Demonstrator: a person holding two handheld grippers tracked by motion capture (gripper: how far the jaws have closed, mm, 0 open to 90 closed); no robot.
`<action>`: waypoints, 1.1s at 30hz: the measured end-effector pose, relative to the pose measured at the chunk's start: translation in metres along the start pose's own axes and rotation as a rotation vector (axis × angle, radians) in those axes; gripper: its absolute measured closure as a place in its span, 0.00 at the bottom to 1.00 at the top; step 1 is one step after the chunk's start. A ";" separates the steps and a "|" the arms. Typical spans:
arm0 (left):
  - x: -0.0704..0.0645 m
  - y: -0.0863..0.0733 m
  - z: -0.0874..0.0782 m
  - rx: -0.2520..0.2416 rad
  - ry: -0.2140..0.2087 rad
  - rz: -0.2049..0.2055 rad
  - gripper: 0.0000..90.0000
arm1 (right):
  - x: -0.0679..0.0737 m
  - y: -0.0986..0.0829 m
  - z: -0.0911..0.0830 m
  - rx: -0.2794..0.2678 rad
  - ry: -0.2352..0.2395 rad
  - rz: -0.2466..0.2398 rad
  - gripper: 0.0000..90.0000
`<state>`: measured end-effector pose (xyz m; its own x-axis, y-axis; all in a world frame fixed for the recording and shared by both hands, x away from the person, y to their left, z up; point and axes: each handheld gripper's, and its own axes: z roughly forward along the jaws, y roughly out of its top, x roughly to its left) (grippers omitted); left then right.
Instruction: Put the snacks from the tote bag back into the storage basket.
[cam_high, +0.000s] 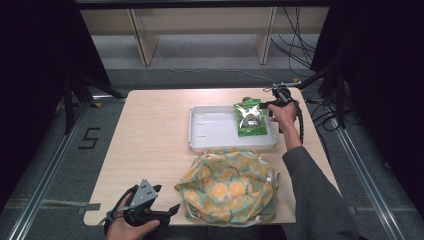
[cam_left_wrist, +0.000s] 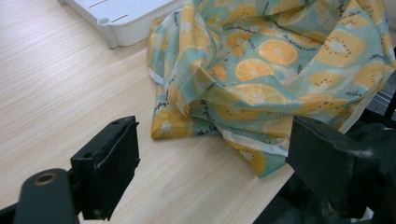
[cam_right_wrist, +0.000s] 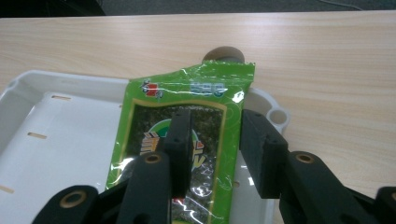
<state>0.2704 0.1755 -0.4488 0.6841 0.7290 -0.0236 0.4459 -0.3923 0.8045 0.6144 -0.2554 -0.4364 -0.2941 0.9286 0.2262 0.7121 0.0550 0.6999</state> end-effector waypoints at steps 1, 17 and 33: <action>0.000 0.000 0.000 0.000 0.000 0.000 0.18 | 0.000 0.001 -0.002 0.001 -0.006 -0.014 0.73; 0.001 0.000 -0.001 0.015 0.015 0.001 0.18 | 0.011 0.001 -0.034 -0.021 0.073 -0.040 0.69; 0.001 0.000 -0.001 0.004 0.015 -0.016 0.18 | 0.026 -0.012 -0.068 -0.065 0.165 -0.154 0.63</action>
<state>0.2710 0.1769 -0.4486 0.6684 0.7433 -0.0275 0.4587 -0.3828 0.8020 0.5549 -0.2568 -0.3923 -0.5001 0.8382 0.2178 0.6099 0.1623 0.7757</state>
